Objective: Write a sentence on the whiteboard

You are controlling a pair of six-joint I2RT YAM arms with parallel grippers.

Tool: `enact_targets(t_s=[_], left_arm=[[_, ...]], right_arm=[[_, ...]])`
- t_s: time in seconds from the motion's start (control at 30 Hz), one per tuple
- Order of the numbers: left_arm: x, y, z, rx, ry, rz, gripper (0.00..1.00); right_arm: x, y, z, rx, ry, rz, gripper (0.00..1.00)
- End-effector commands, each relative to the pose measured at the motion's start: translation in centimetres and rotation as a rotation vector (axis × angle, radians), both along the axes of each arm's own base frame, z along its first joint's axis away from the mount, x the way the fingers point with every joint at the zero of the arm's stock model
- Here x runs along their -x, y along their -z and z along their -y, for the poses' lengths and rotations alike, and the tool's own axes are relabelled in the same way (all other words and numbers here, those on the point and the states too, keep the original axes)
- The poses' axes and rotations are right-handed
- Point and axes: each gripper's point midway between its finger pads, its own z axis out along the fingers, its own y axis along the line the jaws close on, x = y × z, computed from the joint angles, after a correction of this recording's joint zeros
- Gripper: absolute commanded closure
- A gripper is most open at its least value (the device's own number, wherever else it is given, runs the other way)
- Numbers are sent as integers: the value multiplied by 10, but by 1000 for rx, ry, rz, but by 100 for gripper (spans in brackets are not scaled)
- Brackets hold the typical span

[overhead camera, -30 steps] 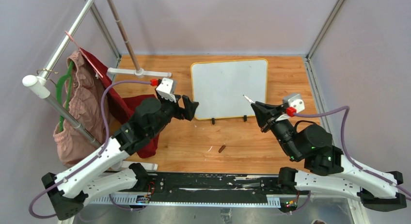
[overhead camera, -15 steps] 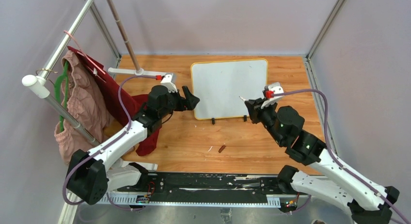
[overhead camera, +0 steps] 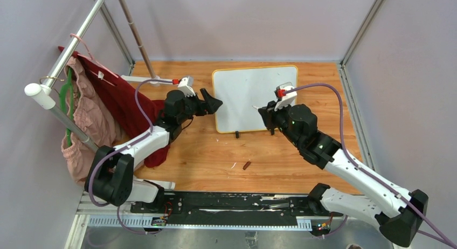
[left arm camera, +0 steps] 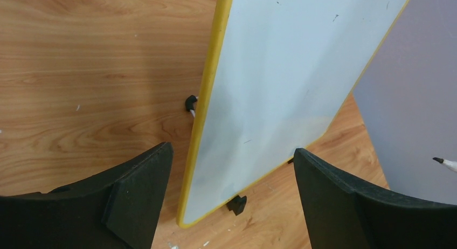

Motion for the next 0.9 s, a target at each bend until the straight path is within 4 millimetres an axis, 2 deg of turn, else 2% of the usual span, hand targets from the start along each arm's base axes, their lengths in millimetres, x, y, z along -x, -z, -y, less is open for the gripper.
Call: enact_targets(t_s=[0.0, 0.23, 0.3, 0.43, 0.53, 0.7, 0.87], left_arm=[[-16, -18, 4, 78, 8, 72, 12], [-32, -20, -27, 99, -101, 97, 13], [-30, -19, -29, 107, -105, 115, 13], [-31, -3, -29, 68, -96, 109, 14], [-32, 0, -37, 53, -132, 151, 12], [-36, -27, -43, 70, -163, 328, 7], [-45, -38, -35, 76, -130, 355, 6]], right_arm=[[-24, -31, 3, -33, 75, 142, 100], [-36, -27, -6, 86, 37, 221, 97], [-36, -29, -9, 65, 28, 229, 94], [-32, -32, -19, 12, -18, 250, 90], [-30, -33, -23, -27, -29, 230, 89], [-27, -30, -22, -46, -32, 219, 92], [-29, -32, -23, -30, -33, 231, 91]])
